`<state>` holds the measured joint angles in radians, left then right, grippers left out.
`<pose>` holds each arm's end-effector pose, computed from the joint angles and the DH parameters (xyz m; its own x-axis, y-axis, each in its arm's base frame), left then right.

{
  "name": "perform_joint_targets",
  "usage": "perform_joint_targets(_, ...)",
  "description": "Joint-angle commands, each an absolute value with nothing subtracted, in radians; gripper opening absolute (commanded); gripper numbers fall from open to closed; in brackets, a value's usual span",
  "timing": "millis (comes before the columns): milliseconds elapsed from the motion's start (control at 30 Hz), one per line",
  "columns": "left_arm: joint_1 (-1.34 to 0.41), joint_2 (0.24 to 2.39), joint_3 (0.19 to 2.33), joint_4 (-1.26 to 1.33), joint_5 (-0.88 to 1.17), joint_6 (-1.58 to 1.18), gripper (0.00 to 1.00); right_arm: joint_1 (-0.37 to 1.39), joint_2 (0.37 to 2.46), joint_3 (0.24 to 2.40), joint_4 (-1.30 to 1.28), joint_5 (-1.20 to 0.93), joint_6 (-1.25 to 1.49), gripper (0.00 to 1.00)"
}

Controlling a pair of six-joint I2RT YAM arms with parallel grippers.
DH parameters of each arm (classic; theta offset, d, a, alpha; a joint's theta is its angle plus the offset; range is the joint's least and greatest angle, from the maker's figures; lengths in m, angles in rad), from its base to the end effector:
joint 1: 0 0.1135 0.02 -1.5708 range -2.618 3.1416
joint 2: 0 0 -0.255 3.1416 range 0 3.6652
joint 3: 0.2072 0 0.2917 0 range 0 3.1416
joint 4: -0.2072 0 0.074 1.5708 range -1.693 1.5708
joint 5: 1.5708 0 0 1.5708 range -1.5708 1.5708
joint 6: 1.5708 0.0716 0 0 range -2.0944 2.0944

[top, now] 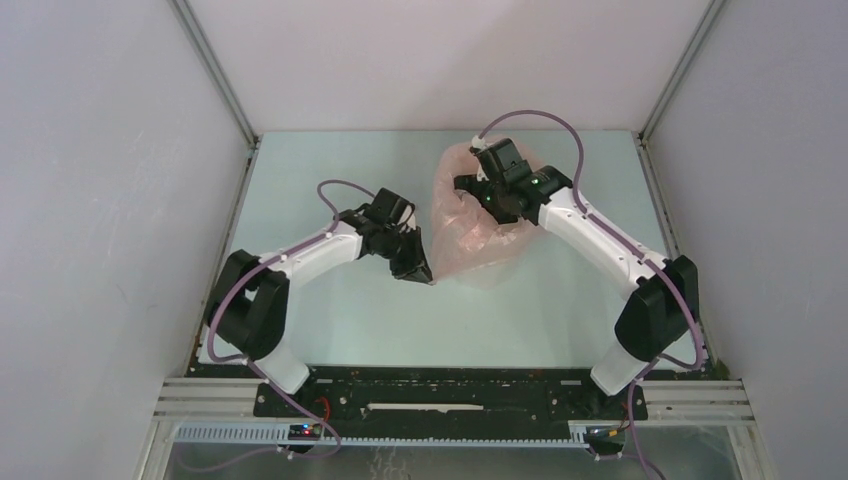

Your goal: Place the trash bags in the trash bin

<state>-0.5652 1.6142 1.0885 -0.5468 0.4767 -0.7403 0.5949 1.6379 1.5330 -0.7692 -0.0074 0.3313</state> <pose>0.2981 -0.2280 0.1560 -0.9935 -0.0795 -0.0810 -0.0123 0.7846 -0.6199 0.3481 0.2362 0.2860 -0.7842 -0.1379 -0.6049 -0.3270 0.9204 0.2141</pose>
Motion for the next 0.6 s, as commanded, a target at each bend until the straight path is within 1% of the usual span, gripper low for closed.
perform_joint_targets(0, -0.574, 1.638, 1.129, -0.544, 0.461, -0.692, 0.00, 0.572, 1.644, 1.556, -0.790, -0.051, 0.330, 0.81)
perform_joint_targets(67, -0.574, 1.642, 1.122, -0.545, 0.449, -0.687, 0.00, 0.556, 1.651, 1.509, -0.755, -0.081, 0.310, 0.81)
perform_joint_targets(167, -0.573, 1.651, 1.123, -0.549, 0.444, -0.679, 0.00, 0.534, 1.663, 1.527, -0.797, -0.115, 0.290, 0.78)
perform_joint_targets(300, -0.572, 1.647, 1.156, -0.583, 0.447, -0.658, 0.01, 0.528, 1.596, 1.538, -0.805, -0.136, 0.253, 0.80)
perform_joint_targets(400, -0.572, 1.582, 1.190, -0.622, 0.420, -0.643, 0.10, 0.510, 1.574, 1.565, -0.844, -0.153, 0.268, 0.80)
perform_joint_targets(500, -0.571, 1.514, 1.221, -0.676, 0.379, -0.615, 0.26, 0.502, 1.556, 1.592, -0.868, -0.170, 0.292, 0.80)
perform_joint_targets(567, -0.570, 1.482, 1.226, -0.702, 0.362, -0.603, 0.35, 0.499, 1.537, 1.608, -0.874, -0.180, 0.305, 0.80)
